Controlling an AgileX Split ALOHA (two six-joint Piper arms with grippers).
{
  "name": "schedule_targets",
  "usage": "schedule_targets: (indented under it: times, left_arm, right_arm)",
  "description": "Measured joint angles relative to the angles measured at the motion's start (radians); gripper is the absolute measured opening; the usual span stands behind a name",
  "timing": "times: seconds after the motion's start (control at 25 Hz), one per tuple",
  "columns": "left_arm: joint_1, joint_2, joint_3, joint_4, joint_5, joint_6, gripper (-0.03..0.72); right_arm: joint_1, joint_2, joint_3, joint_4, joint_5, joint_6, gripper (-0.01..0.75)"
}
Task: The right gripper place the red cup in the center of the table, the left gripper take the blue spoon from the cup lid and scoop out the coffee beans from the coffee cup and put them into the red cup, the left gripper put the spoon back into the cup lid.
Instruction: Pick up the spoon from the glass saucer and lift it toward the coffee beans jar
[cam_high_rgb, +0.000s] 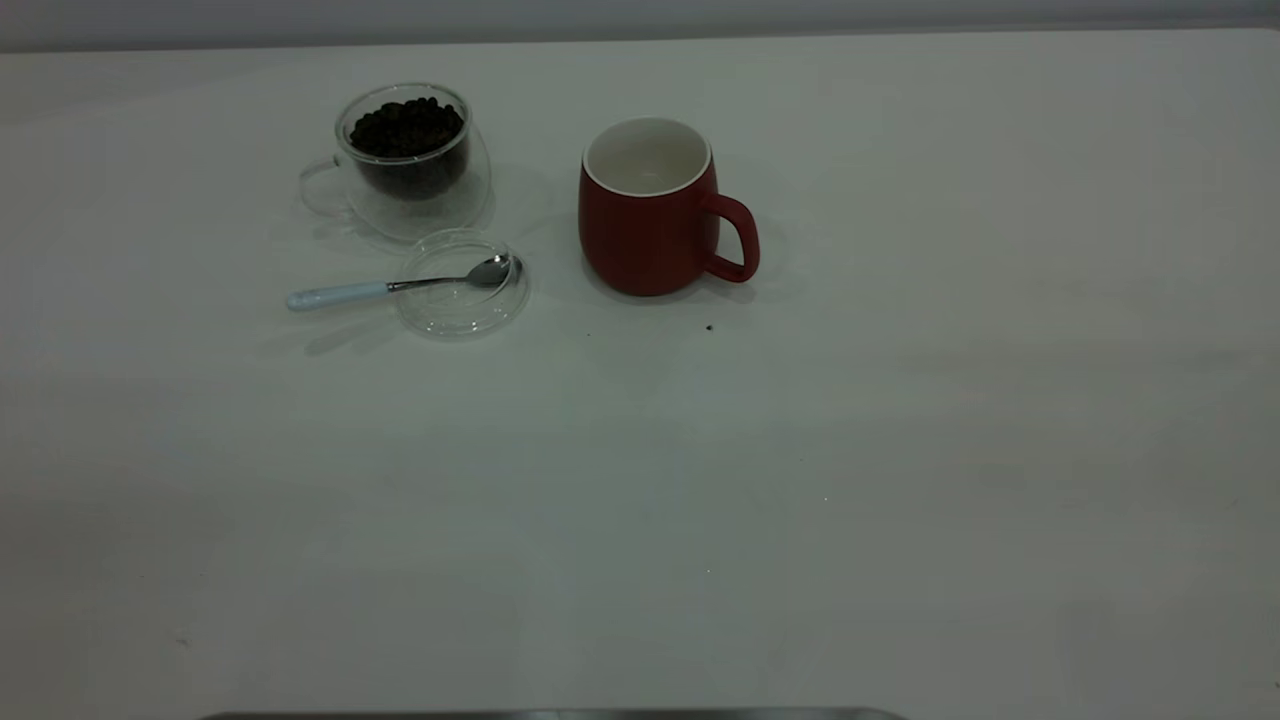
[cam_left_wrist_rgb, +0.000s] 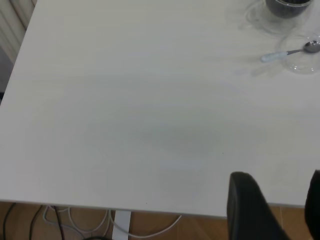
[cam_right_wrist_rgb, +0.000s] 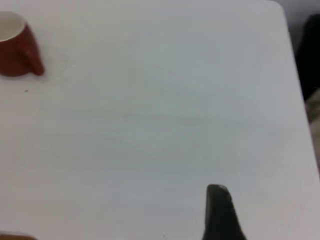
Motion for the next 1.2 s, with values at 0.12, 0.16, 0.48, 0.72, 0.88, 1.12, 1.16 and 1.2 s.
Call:
schedule_targets:
  times: [0.12,0.16,0.48,0.72,0.88,1.12,1.16,1.2]
  left_arm:
    - [0.000,0.000,0.000,0.000,0.000,0.000,0.340]
    - [0.000,0.000,0.000,0.000,0.000,0.000,0.340]
    - [0.000,0.000,0.000,0.000,0.000,0.000,0.340]
    - [0.000,0.000,0.000,0.000,0.000,0.001,0.340]
    - [0.000,0.000,0.000,0.000,0.000,0.001,0.340]
    - [0.000,0.000,0.000,0.000,0.000,0.001,0.340]
    - [0.000,0.000,0.000,0.000,0.000,0.001,0.340]
    - [0.000,0.000,0.000,0.000,-0.002,0.001,0.340]
  right_arm:
    - [-0.034,0.000,0.000,0.000,0.001,0.000,0.473]
    - [-0.040,0.000,0.000,0.000,0.001,0.000,0.465]
    - [-0.043,0.000,0.000,0.000,0.001,0.000,0.416]
    - [-0.044,0.000,0.000,0.000,0.001,0.000,0.414]
    - [-0.044,0.000,0.000,0.000,0.001,0.000,0.412]
    - [-0.044,0.000,0.000,0.000,0.001,0.000,0.412]
    - [-0.044,0.000,0.000,0.000,0.001,0.000,0.412]
    - [-0.044,0.000,0.000,0.000,0.001,0.000,0.412]
